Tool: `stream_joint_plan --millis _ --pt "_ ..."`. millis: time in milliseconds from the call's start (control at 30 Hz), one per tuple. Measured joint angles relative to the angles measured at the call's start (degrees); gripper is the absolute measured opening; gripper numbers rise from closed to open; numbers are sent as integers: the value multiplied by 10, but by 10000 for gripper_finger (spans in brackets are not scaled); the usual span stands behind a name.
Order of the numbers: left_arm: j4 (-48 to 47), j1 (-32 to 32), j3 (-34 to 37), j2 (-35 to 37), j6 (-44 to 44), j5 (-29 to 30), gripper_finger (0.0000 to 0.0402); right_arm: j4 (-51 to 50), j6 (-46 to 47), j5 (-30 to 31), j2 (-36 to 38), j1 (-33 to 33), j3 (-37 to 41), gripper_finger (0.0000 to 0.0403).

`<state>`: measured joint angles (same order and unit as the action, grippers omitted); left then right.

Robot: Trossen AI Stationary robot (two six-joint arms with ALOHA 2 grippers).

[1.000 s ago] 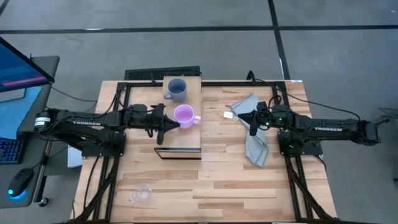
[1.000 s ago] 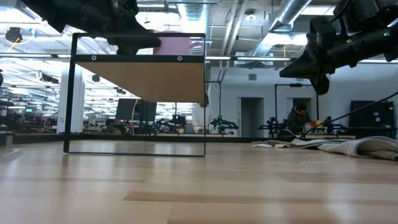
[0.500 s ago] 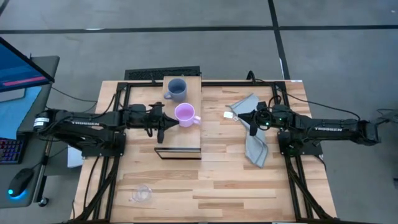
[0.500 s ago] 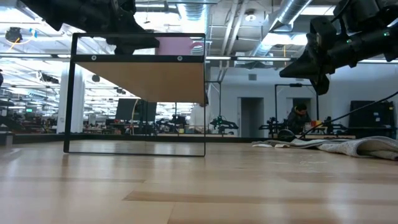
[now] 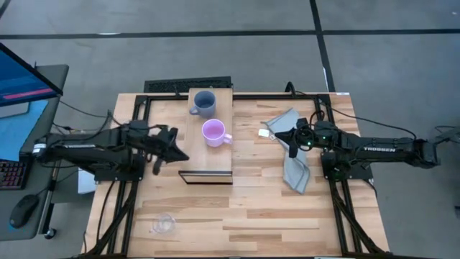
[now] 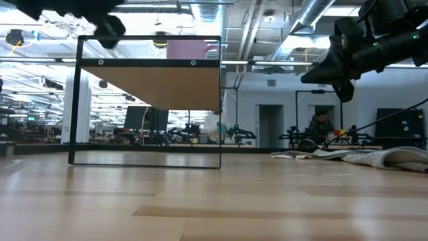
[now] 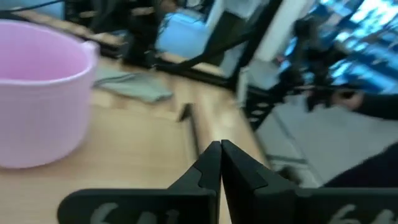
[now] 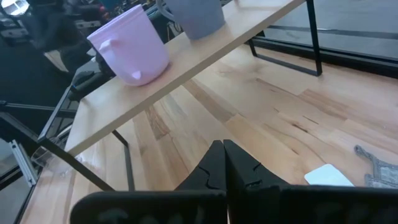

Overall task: Stack small to large cups/mugs on shelf
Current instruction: Put the transparent mug on the shelf

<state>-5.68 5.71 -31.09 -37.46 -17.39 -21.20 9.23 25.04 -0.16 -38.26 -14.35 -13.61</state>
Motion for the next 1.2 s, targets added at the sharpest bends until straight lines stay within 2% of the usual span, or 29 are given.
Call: stream_joint_plan --millis 133,300,400,500,633,833,967,1200 --pt "-1 -17 0 38 -26 -1 23 0 0 0 0 0 0 6" --pt "-9 -40 0 57 -27 34 85 0 0 0 0 0 0 6" --pt "-25 -52 0 57 -14 15 116 0 0 0 0 0 0 6" --pt "-36 -69 0 58 -34 -1 129 0 3 0 0 0 0 6" --pt "-84 -96 0 57 -76 1 128 0 4 0 0 0 0 6" --pt "-128 -149 -2 57 -124 20 104 0 4 0 0 0 0 6" --pt "-209 -187 -50 52 -139 45 82 0 4 0 0 0 0 6" --pt "-334 -266 -164 27 -119 156 44 0 5 1 0 0 0 6"
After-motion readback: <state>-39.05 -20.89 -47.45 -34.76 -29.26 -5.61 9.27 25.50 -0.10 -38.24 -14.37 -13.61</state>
